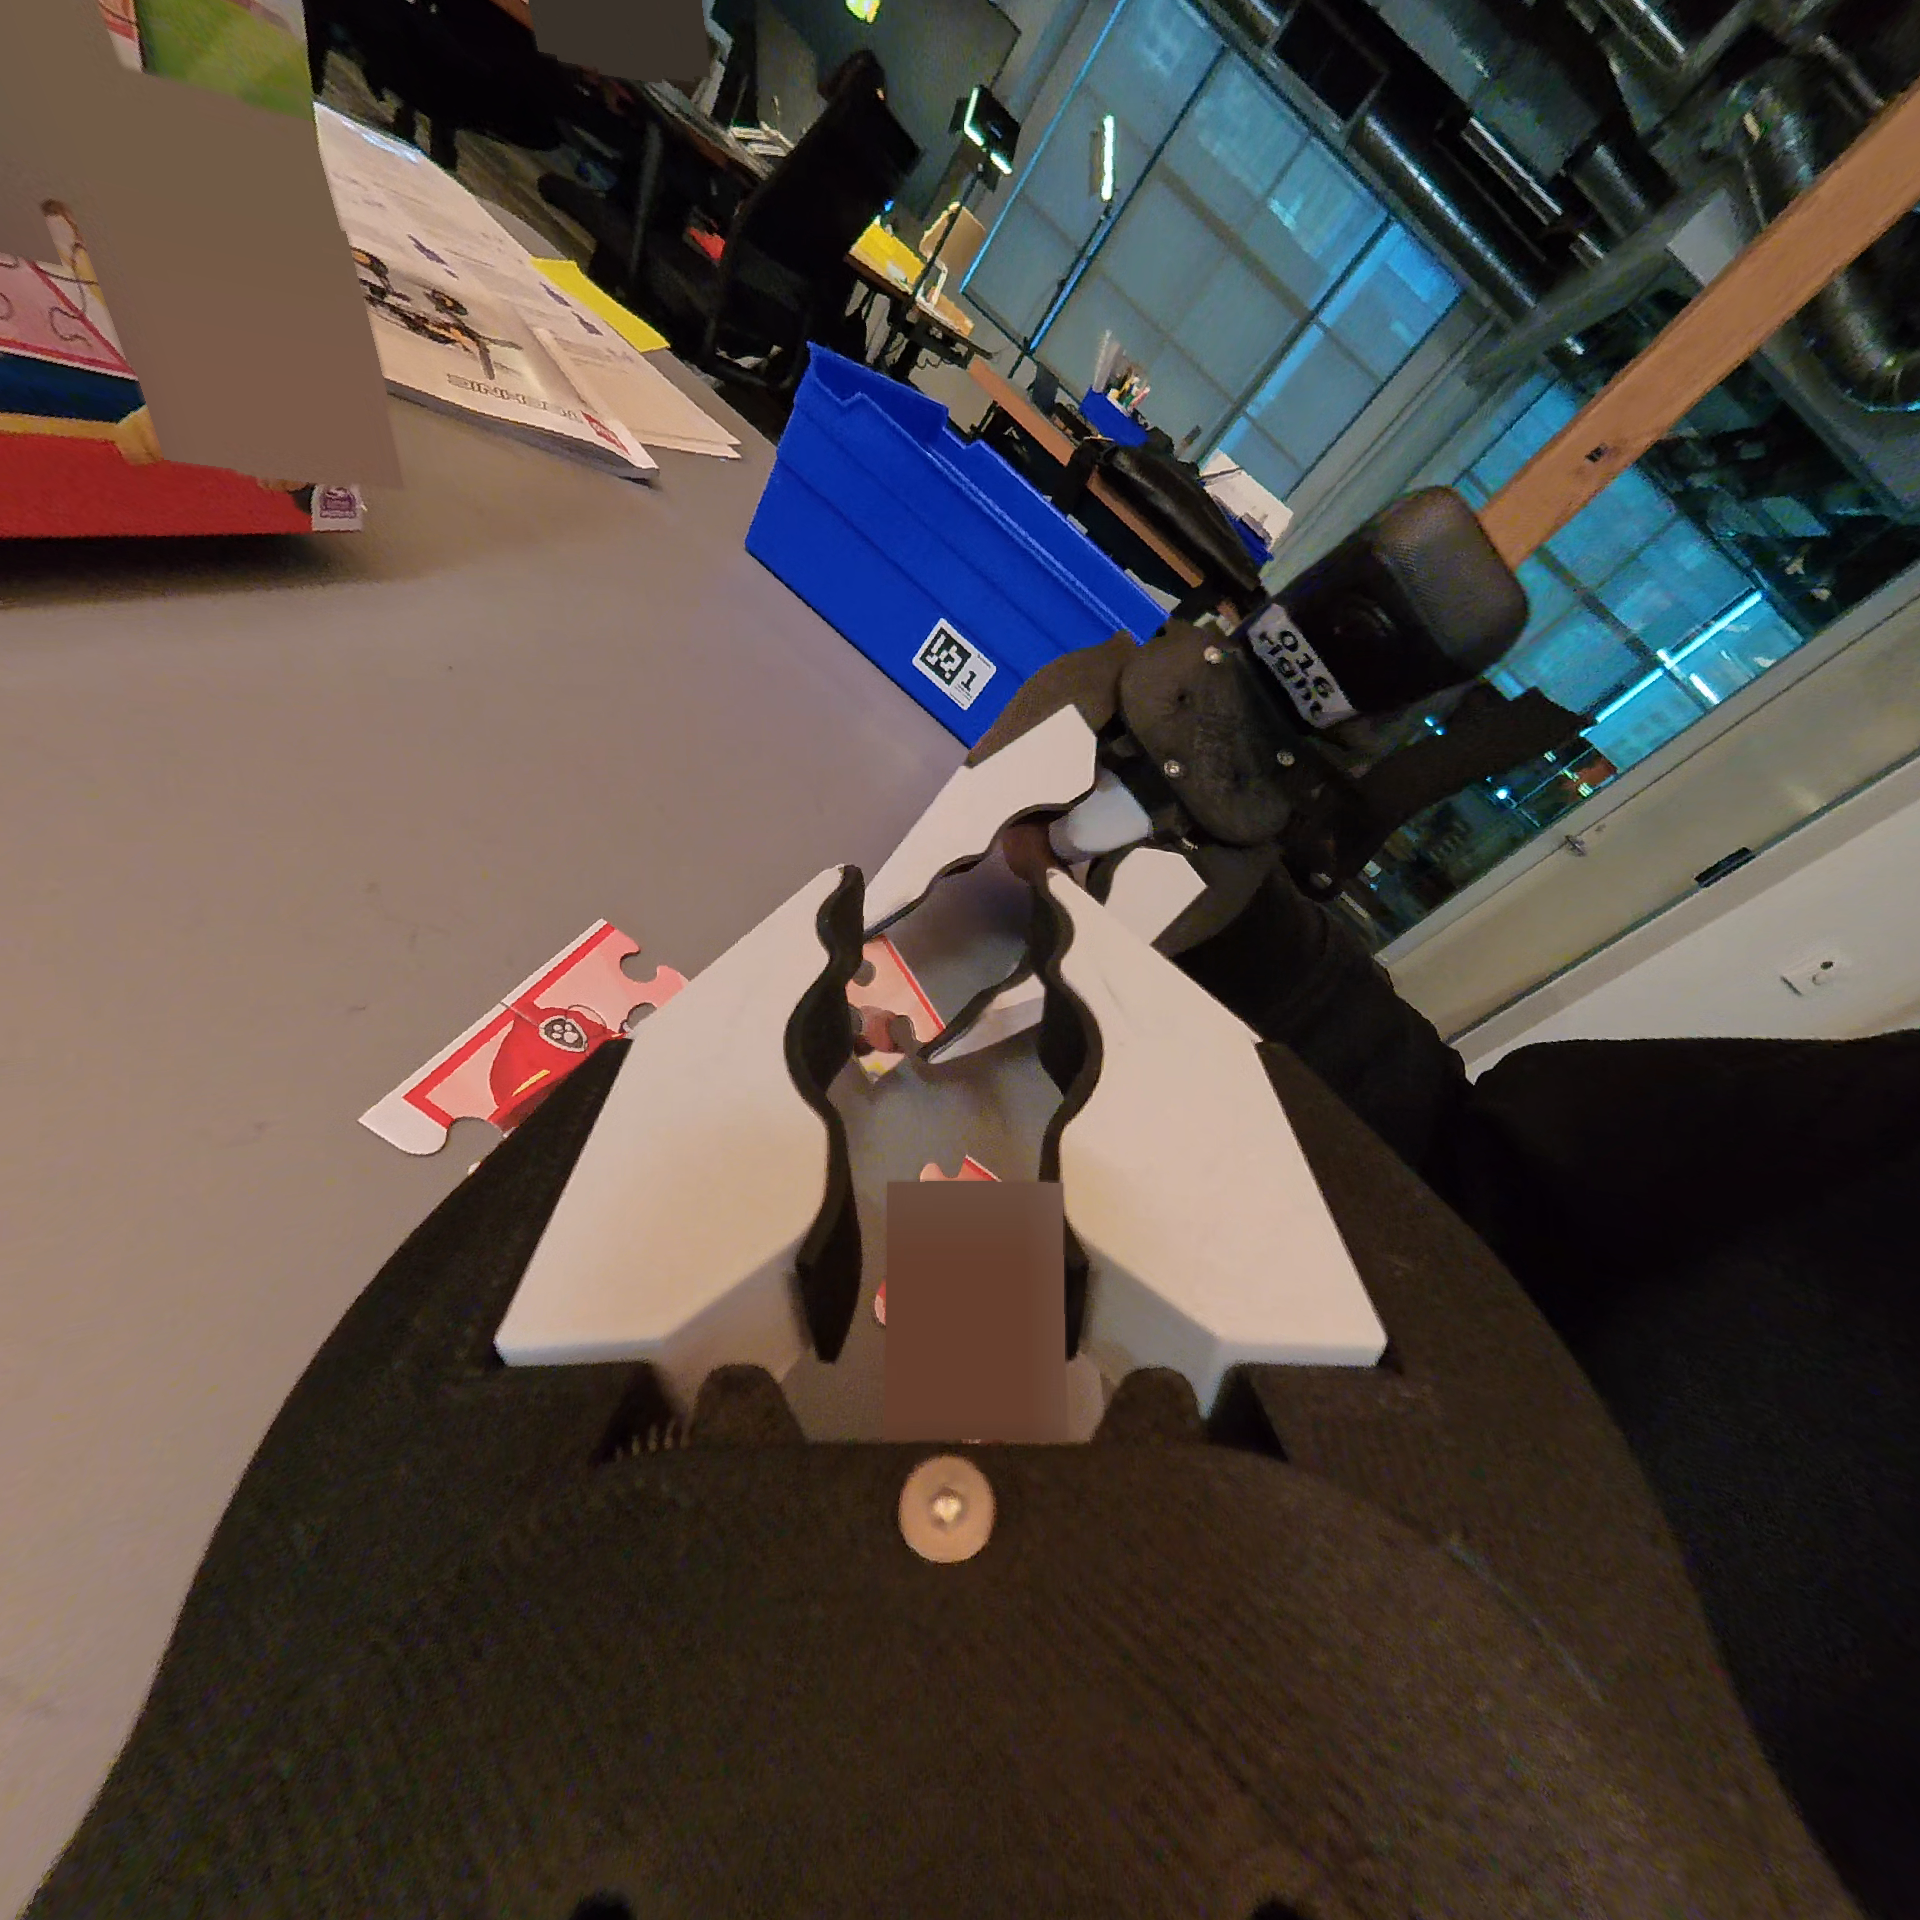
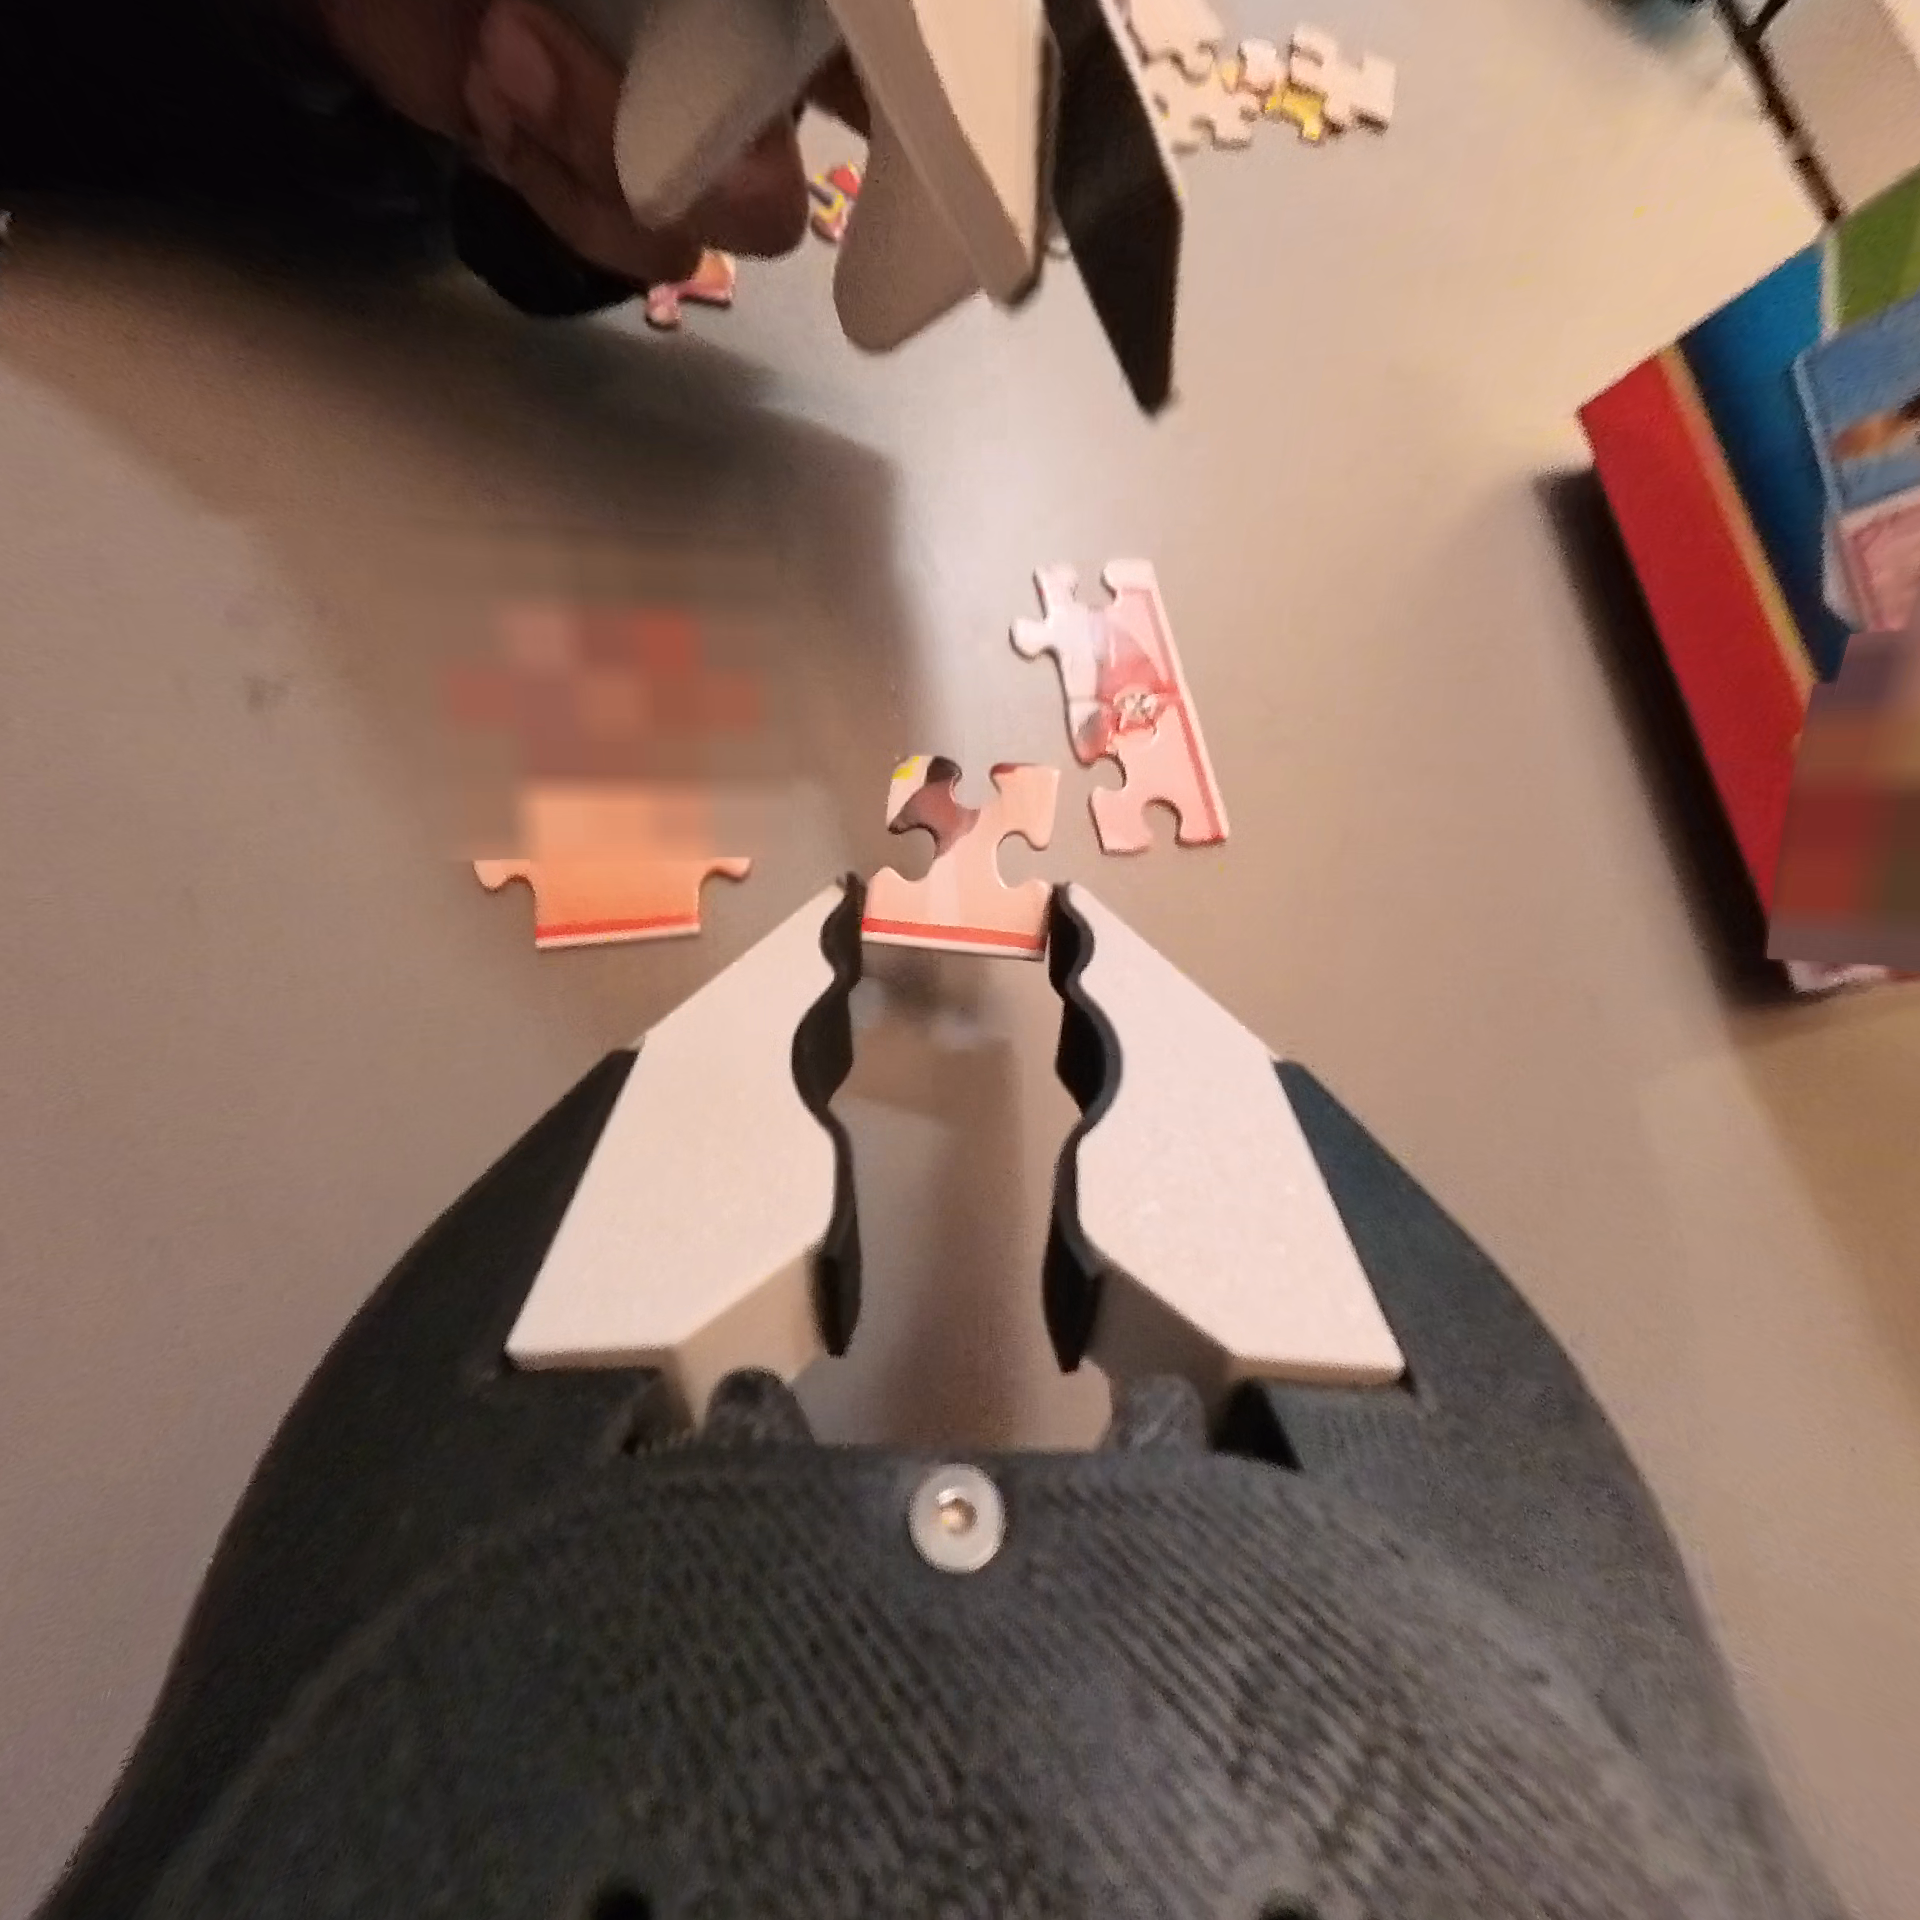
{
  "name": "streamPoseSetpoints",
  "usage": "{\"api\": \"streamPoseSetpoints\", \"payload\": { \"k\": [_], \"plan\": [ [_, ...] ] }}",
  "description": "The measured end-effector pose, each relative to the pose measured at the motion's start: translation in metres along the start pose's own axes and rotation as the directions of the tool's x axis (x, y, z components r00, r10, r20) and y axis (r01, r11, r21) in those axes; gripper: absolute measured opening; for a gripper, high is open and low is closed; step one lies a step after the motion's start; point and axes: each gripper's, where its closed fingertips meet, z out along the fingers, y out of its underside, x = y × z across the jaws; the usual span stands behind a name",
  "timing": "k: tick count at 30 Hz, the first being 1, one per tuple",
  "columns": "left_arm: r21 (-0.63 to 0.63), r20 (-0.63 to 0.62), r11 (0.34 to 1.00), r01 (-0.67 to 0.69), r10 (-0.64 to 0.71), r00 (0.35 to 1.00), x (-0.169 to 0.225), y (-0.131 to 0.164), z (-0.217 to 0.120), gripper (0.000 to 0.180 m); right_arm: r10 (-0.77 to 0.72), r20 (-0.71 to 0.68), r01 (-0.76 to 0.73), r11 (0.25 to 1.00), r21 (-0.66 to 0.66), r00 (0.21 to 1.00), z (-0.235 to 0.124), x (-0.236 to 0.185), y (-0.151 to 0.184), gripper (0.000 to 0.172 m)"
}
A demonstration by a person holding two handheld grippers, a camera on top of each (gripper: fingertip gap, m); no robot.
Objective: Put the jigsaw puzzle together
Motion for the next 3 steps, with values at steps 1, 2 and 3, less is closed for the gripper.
{"api": "streamPoseSetpoints", "payload": {
  "k": [1,2,3],
  "plan": [
    [0.002,0.001,1.000,-0.001,0.001,1.000,0.000,0.000,0.000,0.029,0.022,0.016,-0.022,1.000,-0.017,1.000,-0.001,0.000,0.006,0.034],
    [0.005,0.002,1.000,-0.001,0.001,1.000,0.000,-0.001,-0.001,0.029,0.045,0.029,-0.044,0.998,-0.036,0.999,-0.002,0.000,0.013,0.034],
    [0.009,0.003,1.000,-0.001,0.001,1.000,0.000,-0.002,-0.001,0.029,0.065,0.041,-0.063,0.997,-0.052,0.997,-0.003,0.001,0.019,0.035]
  ]
}}
